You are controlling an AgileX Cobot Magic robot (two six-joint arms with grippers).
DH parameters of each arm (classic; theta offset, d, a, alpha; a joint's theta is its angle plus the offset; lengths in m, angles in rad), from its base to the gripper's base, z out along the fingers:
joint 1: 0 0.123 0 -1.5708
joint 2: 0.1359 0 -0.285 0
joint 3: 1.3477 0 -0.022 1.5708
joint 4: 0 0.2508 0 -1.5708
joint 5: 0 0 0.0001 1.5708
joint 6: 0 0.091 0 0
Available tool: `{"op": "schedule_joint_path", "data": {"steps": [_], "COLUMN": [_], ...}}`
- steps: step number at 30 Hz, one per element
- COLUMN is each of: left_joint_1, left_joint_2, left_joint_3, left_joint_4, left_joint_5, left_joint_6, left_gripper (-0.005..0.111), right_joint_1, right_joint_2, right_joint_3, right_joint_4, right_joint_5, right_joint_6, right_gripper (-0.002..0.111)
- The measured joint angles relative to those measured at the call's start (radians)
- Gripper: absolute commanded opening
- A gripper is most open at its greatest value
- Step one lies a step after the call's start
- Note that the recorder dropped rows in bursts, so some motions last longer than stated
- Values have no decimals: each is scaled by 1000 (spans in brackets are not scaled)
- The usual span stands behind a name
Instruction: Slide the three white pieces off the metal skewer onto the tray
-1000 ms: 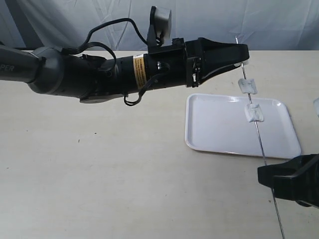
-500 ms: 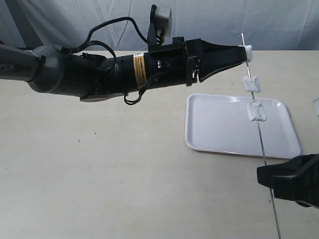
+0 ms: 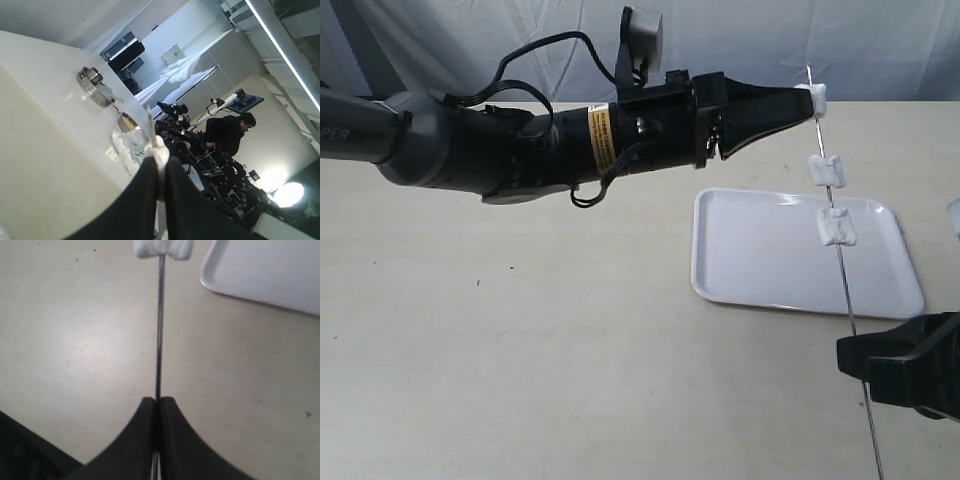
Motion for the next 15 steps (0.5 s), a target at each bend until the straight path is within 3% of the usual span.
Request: {"op": "schedule_joint_path", "data": {"steps": [10, 15], "left_joint_1": [27, 74], "left_joint_2": [2, 2], "left_joint_3": [-79, -93], "left_joint_4": [-89, 18], "left_joint_5": [69, 194], "left_joint_6": [29, 0], "left_gripper": [0, 0], "right_joint_1": [0, 0], "right_joint_2": [-2, -2], "right_joint_3": [30, 30], "right_joint_4": [9, 9], "right_joint_5": [23, 23], "right_joint_6": [-6, -6], "right_gripper": [-1, -1]}}
